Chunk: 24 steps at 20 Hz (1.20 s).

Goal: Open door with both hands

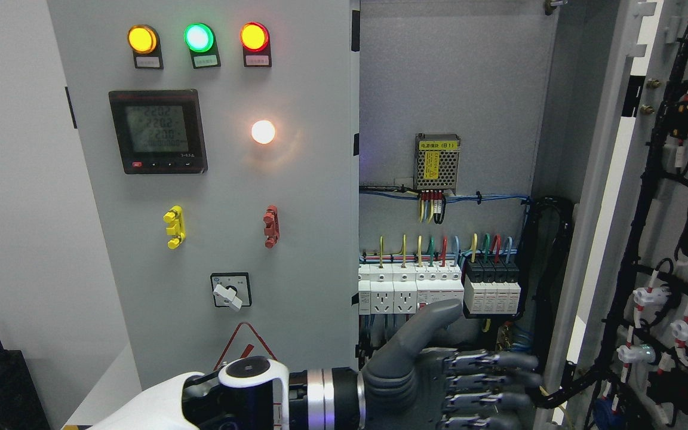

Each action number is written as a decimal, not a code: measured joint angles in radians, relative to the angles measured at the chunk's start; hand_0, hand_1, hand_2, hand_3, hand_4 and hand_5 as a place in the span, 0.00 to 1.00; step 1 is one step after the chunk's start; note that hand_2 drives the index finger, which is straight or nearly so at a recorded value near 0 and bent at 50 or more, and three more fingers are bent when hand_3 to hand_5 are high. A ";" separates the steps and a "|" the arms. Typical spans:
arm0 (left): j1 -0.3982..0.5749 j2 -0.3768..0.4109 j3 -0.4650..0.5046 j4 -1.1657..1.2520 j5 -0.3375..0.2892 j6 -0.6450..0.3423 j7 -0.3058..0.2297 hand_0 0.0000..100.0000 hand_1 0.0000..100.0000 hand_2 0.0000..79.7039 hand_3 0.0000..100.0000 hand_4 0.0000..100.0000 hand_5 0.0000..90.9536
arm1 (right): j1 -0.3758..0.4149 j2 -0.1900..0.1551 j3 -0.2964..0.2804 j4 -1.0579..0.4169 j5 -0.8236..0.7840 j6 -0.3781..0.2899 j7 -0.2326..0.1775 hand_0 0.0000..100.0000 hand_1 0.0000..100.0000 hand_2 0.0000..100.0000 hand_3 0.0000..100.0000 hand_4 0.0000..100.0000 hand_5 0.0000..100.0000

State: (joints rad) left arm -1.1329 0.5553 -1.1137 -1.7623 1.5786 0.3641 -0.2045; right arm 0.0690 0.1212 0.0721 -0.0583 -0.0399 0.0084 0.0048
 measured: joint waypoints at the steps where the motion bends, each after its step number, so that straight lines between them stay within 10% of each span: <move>1: 0.033 0.019 0.021 -0.005 -0.017 0.025 -0.001 0.00 0.00 0.00 0.00 0.03 0.00 | 0.000 0.000 0.000 0.000 0.000 0.000 0.000 0.11 0.00 0.00 0.00 0.00 0.00; 13: 0.497 0.217 0.301 -0.048 -0.256 0.134 0.000 0.00 0.00 0.00 0.00 0.03 0.00 | 0.000 0.000 0.000 0.000 0.000 0.000 0.000 0.11 0.00 0.00 0.00 0.00 0.00; 24: 0.992 0.331 0.551 -0.055 -0.521 0.014 -0.025 0.00 0.00 0.00 0.00 0.03 0.00 | 0.000 0.000 0.000 0.000 0.000 0.000 0.000 0.11 0.00 0.00 0.00 0.00 0.00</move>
State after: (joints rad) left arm -0.1412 0.8863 -0.5628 -1.8173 1.0578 0.3779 -0.2291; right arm 0.0691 0.1212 0.0721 -0.0582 -0.0399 0.0084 0.0048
